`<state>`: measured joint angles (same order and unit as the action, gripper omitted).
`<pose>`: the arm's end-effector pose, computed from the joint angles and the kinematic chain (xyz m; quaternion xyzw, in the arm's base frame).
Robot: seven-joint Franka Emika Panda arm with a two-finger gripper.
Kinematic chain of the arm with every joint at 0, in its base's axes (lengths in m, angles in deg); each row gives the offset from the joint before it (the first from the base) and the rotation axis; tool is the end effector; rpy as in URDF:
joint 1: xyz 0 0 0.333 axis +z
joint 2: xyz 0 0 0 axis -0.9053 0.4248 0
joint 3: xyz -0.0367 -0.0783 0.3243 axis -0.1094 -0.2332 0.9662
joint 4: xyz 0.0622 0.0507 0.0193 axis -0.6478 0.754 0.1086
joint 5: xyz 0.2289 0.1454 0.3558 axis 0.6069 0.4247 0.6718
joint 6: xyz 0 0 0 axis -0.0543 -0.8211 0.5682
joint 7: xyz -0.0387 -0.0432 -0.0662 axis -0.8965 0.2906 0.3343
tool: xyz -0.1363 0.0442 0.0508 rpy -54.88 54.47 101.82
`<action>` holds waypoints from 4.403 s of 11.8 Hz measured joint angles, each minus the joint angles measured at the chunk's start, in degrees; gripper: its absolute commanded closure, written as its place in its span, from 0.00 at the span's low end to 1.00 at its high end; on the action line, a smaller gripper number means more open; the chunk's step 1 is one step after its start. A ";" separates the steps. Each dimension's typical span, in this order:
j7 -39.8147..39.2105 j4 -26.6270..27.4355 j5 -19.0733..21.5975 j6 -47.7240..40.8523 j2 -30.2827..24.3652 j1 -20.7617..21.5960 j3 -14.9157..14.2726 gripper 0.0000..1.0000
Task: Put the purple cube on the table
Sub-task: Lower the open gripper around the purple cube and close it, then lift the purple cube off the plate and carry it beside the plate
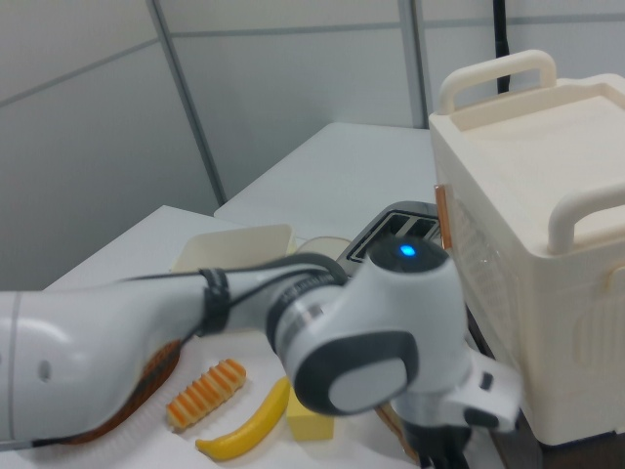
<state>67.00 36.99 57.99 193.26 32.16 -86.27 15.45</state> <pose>0.6010 -0.3529 0.3654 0.9658 -0.2578 -0.0119 0.0263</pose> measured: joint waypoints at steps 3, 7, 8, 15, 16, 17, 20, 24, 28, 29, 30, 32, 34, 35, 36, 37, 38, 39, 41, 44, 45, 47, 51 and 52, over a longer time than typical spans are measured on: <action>0.58 -0.12 -0.18 1.46 1.73 -1.01 -0.04 0.00; 0.86 0.17 -0.23 2.27 1.77 -1.01 -0.05 0.00; 0.90 0.70 -0.23 3.10 1.86 -1.03 -0.22 0.00; 1.22 3.57 -0.23 3.79 0.62 -1.41 -1.12 0.00; 1.22 4.05 -0.23 3.79 0.23 -1.53 -1.12 0.00; 1.22 4.40 -0.23 3.79 0.01 -1.58 -1.12 0.00; 1.22 4.86 -0.23 4.09 0.02 -1.58 -1.12 0.00; 1.22 5.89 -0.23 6.99 0.74 -1.58 -1.09 0.00; 1.22 6.11 -0.23 8.77 2.09 -1.58 -0.99 0.00; 1.22 6.11 -0.23 8.83 2.13 -1.58 -0.98 0.00; 1.22 6.11 -0.23 8.87 2.23 -1.58 -0.98 0.00; 1.22 6.13 -0.23 8.90 2.65 -1.58 -0.97 0.00; 1.21 6.14 -0.25 9.01 3.07 -1.58 -0.96 0.56; 1.10 6.14 -0.28 9.01 3.15 -1.58 -0.96 0.69; 1.07 6.15 -0.31 9.01 3.21 -1.58 -0.95 0.72; 1.07 6.16 -0.32 9.02 3.21 -1.58 -0.95 0.73; 1.06 6.13 -0.33 9.02 3.14 -1.58 -0.95 0.73; 1.02 6.12 -0.33 9.03 3.14 -1.58 -0.95 0.73; 0.97 6.11 -0.34 9.03 3.10 -1.54 -0.92 0.73; 0.97 6.16 -0.34 8.98 0.66 -1.18 -0.30 0.72; 0.96 6.25 -0.34 8.09 -1.49 -1.11 0.52 0.72; 0.97 6.45 -0.34 4.72 -6.03 -0.91 2.60 0.72; 1.86 8.17 -0.34 2.97 -8.36 -0.70 9.46 0.72; 1.91 8.76 -0.40 2.97 -8.33 0.03 10.54 0.72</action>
<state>68.90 45.75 57.58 196.22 23.83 -86.24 25.99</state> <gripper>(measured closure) 0.414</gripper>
